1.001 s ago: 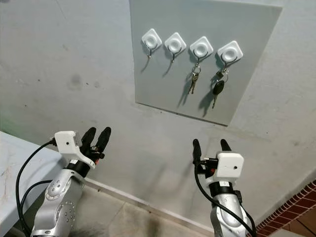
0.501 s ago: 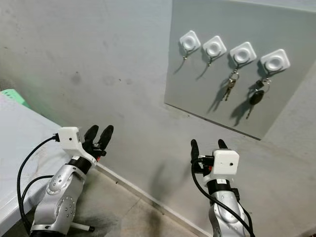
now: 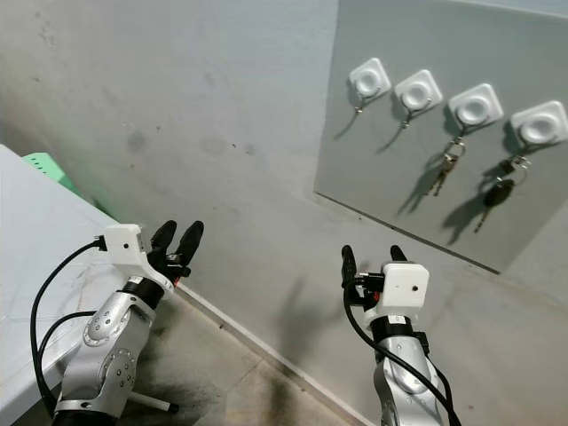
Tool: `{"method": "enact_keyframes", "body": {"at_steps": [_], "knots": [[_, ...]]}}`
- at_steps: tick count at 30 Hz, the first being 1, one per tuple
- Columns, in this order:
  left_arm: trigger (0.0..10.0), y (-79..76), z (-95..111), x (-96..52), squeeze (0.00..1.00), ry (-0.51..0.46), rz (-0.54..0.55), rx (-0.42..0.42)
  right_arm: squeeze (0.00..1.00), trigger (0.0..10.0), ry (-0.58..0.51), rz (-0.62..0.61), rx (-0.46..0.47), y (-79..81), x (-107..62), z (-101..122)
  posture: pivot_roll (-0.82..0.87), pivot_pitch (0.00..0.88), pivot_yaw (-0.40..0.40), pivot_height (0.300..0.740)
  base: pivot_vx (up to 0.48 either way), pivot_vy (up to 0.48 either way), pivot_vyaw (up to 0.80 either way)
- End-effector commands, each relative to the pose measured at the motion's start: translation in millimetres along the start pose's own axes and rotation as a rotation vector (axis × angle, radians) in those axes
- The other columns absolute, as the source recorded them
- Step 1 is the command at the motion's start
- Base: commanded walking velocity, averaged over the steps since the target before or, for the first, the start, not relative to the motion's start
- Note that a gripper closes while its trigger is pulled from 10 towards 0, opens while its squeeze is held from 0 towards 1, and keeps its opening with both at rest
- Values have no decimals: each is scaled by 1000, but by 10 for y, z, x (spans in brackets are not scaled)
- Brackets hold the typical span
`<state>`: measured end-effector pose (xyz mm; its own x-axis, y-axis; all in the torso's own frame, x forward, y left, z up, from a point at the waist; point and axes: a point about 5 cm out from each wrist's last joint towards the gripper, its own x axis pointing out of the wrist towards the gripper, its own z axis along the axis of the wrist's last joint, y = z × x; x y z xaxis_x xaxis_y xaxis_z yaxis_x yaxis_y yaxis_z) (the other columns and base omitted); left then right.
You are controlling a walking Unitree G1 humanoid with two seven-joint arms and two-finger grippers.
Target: Hang keys on a hook
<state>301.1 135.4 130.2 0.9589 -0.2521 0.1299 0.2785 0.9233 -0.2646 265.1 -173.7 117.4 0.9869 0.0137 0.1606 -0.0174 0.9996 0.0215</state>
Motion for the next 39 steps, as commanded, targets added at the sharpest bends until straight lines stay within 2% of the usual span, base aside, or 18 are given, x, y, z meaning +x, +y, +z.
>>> {"method": "enact_keyframes", "body": {"at_steps": [1, 19, 24, 39], "knots": [[10000, 14, 7, 5, 0, 3, 9, 6, 0, 10000, -25, 16, 5, 17, 33, 76, 41, 0, -16, 740, 0, 0, 800], [10000, 10, 6, 11, 0, 11, 11, 10, 0, 10000, -23, 33, 12, 42, 54, 77, 45, 0, -16, 740, 0, 0, 800], [10000, 0, 9, 30, 0, 14, 6, 8, 0, 10000, -25, 34, 16, 47, 57, 79, 44, 0, -16, 740, 0, 371, 800], [10000, -15, -3, 50, 0, 27, 8, 13, 0, 10000, -26, 43, 15, 53, 52, 82, 37, 0, -12, 740, 0, 0, 800]]}}
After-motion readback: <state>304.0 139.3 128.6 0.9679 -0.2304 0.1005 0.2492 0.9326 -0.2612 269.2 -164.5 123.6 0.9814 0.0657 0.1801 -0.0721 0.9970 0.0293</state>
